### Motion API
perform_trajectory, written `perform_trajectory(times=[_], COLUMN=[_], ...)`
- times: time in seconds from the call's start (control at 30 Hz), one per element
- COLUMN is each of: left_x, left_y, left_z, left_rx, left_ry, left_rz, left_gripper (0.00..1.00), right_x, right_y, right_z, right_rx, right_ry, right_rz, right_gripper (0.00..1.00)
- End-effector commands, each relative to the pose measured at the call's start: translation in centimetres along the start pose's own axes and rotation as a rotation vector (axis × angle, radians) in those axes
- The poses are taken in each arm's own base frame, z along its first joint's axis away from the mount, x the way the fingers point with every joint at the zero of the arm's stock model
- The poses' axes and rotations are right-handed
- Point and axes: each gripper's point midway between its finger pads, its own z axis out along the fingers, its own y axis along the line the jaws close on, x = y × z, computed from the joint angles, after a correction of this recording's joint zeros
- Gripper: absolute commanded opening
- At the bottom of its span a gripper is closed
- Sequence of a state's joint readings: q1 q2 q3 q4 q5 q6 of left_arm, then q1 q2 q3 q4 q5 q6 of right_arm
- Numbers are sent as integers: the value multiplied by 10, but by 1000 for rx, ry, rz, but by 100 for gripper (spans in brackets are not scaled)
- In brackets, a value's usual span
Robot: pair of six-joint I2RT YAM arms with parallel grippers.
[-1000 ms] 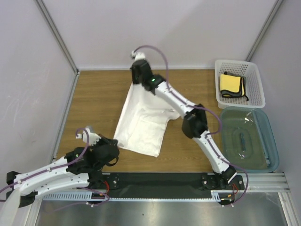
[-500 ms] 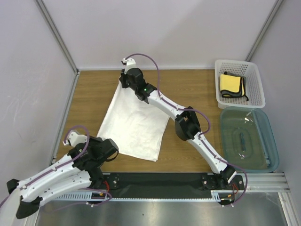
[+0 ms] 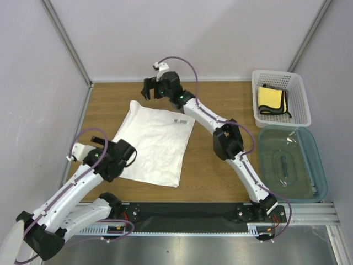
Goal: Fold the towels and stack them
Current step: Fold the towel
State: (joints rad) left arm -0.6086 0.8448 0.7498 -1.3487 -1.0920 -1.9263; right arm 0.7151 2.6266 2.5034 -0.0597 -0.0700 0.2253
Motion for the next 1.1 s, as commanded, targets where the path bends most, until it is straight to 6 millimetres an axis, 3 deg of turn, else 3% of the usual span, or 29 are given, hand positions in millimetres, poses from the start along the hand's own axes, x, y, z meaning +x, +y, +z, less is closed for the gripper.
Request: perform_trajectory(times=[0.0, 0.03, 0.1, 0.13, 0.17, 0.2, 0.23, 0.27, 0.3, 0.33, 0.37, 0.4, 0.47, 0.5, 0.53, 0.6, 0.63, 0.67, 0.77, 0.93, 0.97, 1.07], left_x=[-48, -59, -60, -64, -60, -49, -34, -24, -2, 9, 22, 38, 59, 66, 74, 90, 93, 100, 111, 105, 104, 109], left_y=[-15, -29, -58, -69, -78, -110, -113, -120, -132, -134, -132, -126, -115, -112, -104, -95, -92, -95, -77, -42, -37, -12], left_z=[-13, -20, -29, -36, -39, -50, -51, -54, -59, -59, -56, -51, -40, -36, -31, -22, -15, -13, 8, 35, 38, 49], left_rx=[4, 34, 109, 152, 190, 306, 363, 418, 496, 512, 496, 469, 401, 368, 334, 296, 281, 295, 235, 115, 94, 3], left_ry=[-75, -72, -29, -8, 20, 89, 117, 151, 216, 243, 269, 300, 333, 345, 354, 386, 396, 425, 472, 450, 449, 456], left_rz=[72, 114, 116, 168, 188, 133, 250, 254, 256, 259, 274, 273, 315, 296, 305, 311, 297, 268, 225, 134, 117, 52], left_gripper=[96, 96, 95, 95, 95, 95, 94, 92, 91, 90, 86, 84, 73, 71, 68, 49, 42, 33, 19, 20, 20, 18], right_x=[-96, -113, -99, -106, -82, -75, -69, -75, -45, -36, -37, -11, 2, 17, 26, 41, 56, 58, 74, 110, 122, 132], right_y=[-5, -10, -30, -42, -54, -60, -67, -73, -84, -87, -88, -92, -93, -95, -98, -105, -110, -112, -115, -125, -130, -139], right_z=[-55, -69, -80, -91, -93, -97, -101, -107, -109, -111, -113, -114, -114, -114, -114, -115, -118, -120, -126, -134, -139, -146], right_rx=[-22, -16, 25, 44, 63, 72, 84, 92, 114, 118, 114, 116, 114, 116, 126, 161, 181, 190, 202, 247, 272, 304], right_ry=[-65, -75, -1, 1, 57, 74, 83, 60, 111, 122, 103, 148, 163, 195, 214, 250, 277, 275, 299, 362, 384, 395], right_rz=[-13, -5, 33, 46, 74, 88, 101, 109, 138, 149, 151, 165, 173, 184, 192, 202, 207, 208, 219, 247, 261, 279], right_gripper=[100, 100, 100, 100, 100, 98, 97, 94, 90, 86, 83, 76, 66, 49, 43, 25, 22, 21, 11, 0, 0, 0])
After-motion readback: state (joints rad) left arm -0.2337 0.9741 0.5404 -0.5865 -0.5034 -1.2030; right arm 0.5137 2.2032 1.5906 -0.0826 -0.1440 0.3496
